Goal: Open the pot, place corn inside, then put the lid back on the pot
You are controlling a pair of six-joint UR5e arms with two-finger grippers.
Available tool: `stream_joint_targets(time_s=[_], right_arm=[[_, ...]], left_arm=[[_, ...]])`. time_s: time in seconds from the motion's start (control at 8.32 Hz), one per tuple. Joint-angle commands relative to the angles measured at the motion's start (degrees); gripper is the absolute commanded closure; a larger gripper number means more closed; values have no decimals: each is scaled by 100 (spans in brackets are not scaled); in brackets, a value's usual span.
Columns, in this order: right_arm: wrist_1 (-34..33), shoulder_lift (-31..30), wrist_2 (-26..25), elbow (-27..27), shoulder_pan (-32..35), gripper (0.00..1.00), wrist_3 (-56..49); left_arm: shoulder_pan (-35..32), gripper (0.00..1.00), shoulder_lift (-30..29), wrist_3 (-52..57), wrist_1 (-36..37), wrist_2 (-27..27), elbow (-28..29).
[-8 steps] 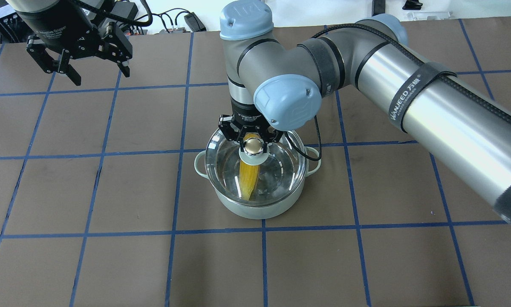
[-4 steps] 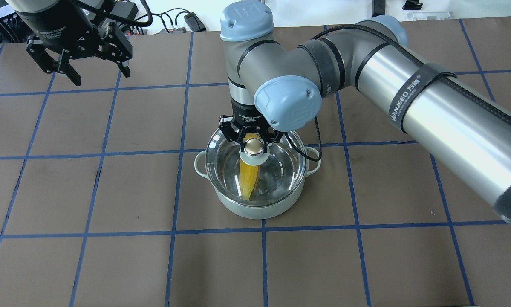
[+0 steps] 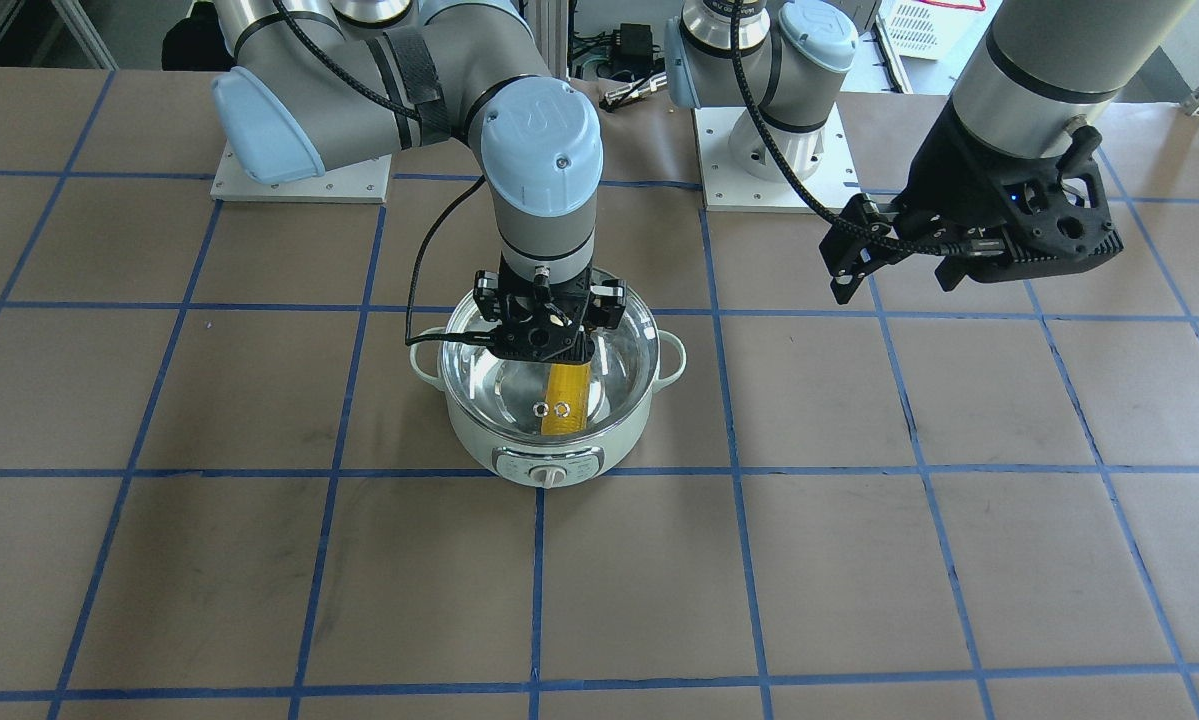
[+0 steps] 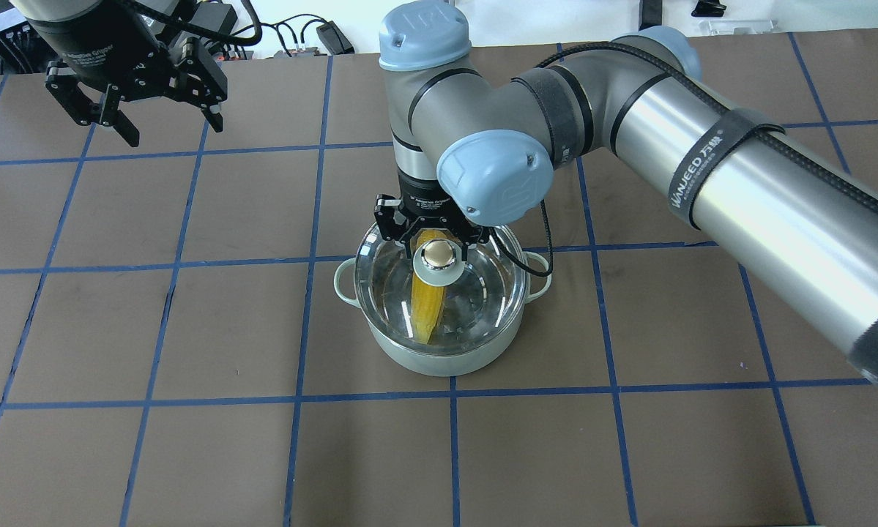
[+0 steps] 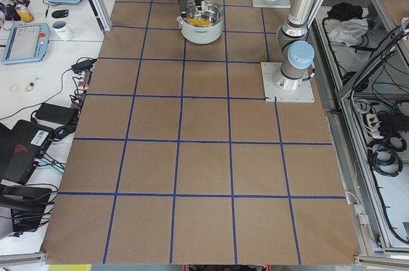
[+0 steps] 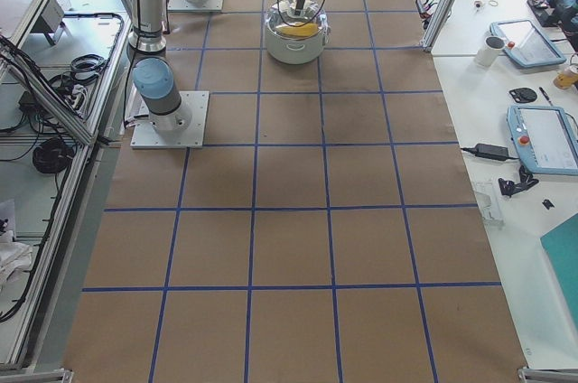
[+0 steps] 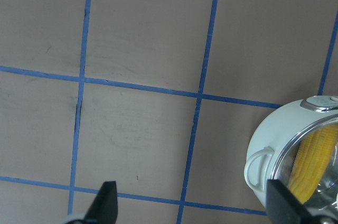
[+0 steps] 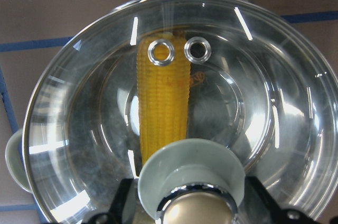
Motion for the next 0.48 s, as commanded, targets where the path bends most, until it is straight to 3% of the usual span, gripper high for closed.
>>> stream_joint_targets(time_s=[0.0,0.36], right_arm=[[0,-39,0,0,0,17,-2],[-9,-5,-9,0,0,18,95]], left_arm=[[0,0,-31,-14,22,-6,19],[0,0,-58,-14,31,-6,-7]])
